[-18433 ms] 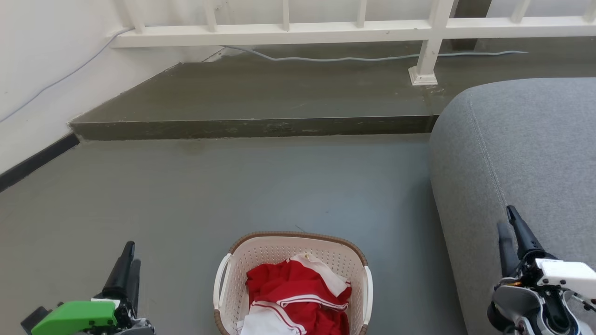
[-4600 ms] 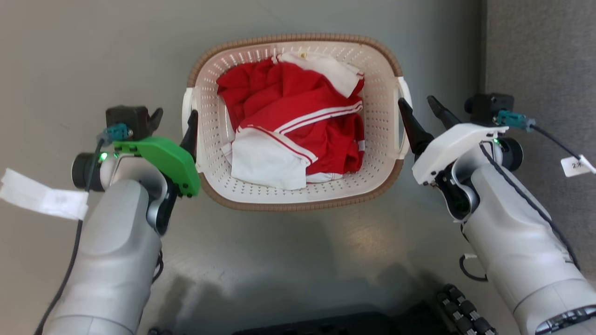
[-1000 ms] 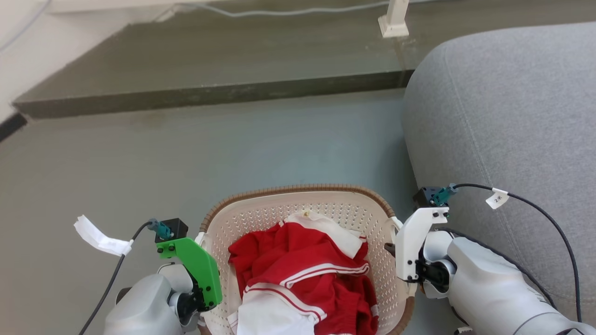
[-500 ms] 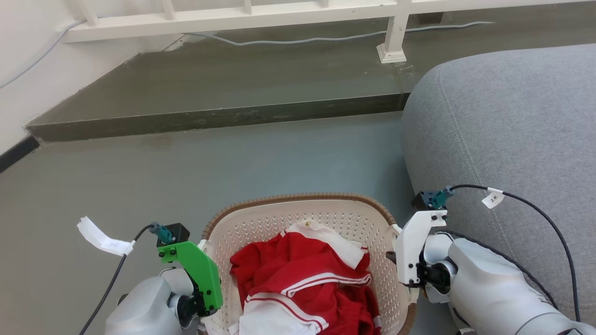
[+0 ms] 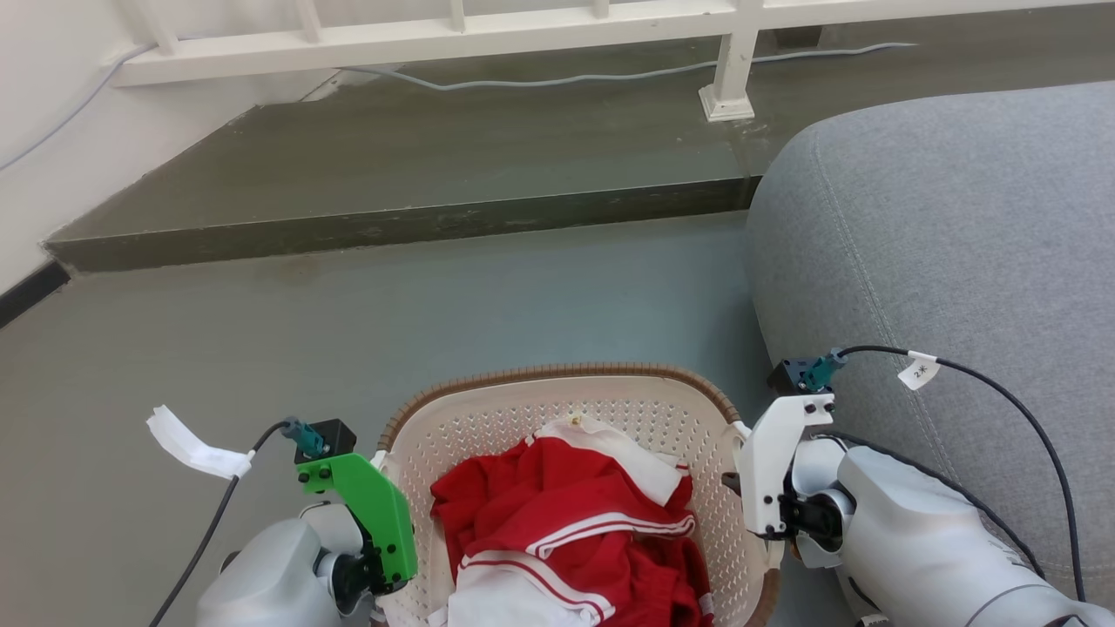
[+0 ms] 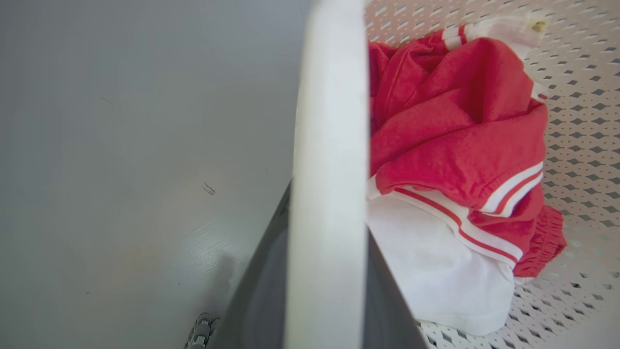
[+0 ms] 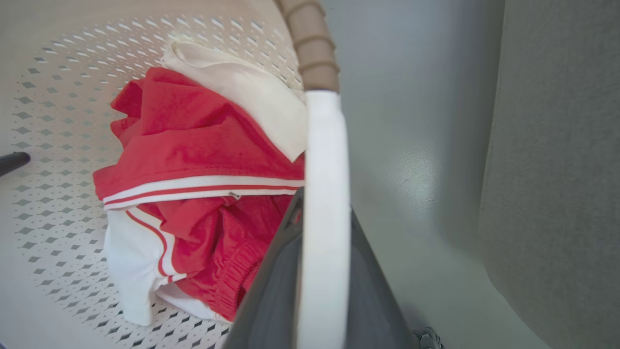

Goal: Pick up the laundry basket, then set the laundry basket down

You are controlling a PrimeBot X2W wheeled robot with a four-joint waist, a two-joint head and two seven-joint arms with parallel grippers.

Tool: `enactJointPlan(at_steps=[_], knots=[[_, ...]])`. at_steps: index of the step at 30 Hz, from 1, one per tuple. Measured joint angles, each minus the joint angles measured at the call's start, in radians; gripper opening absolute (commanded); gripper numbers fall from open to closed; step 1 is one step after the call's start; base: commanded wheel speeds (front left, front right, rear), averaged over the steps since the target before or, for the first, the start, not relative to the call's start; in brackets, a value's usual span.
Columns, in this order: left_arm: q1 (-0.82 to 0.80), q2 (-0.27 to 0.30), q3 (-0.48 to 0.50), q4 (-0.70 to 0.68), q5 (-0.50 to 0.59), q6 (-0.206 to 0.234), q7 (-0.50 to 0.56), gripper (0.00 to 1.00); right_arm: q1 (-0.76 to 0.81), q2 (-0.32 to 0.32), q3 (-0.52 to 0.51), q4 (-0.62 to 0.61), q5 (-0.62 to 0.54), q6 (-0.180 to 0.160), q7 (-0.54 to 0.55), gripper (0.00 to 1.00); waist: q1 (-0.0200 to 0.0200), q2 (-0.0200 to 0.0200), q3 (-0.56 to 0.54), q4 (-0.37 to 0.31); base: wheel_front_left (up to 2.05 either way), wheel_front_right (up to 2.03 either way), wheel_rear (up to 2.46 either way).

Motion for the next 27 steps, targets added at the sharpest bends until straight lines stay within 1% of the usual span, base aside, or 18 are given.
enactJointPlan(at_steps=[5,18,27], knots=[[0.000,0.001,-0.004,0.000,-0.018,0.000,0.000,0.00,0.000,-0.003,0.008,-0.003,0.009,0.000,0.000,0.00,0.0000,0.0000,-0.001,-0.002,0.00,0.00,0.00],[0.000,0.001,-0.021,0.000,-0.025,0.000,-0.007,0.00,0.000,-0.008,0.023,-0.003,0.027,0.000,0.000,0.00,0.0000,0.0000,0.008,-0.004,0.00,0.00,0.00],[-0.006,0.001,-0.031,-0.003,-0.025,0.000,-0.021,0.00,-0.014,-0.016,0.029,-0.014,0.036,0.000,-0.009,0.00,0.0000,0.0000,0.039,-0.006,0.00,0.00,0.00]])
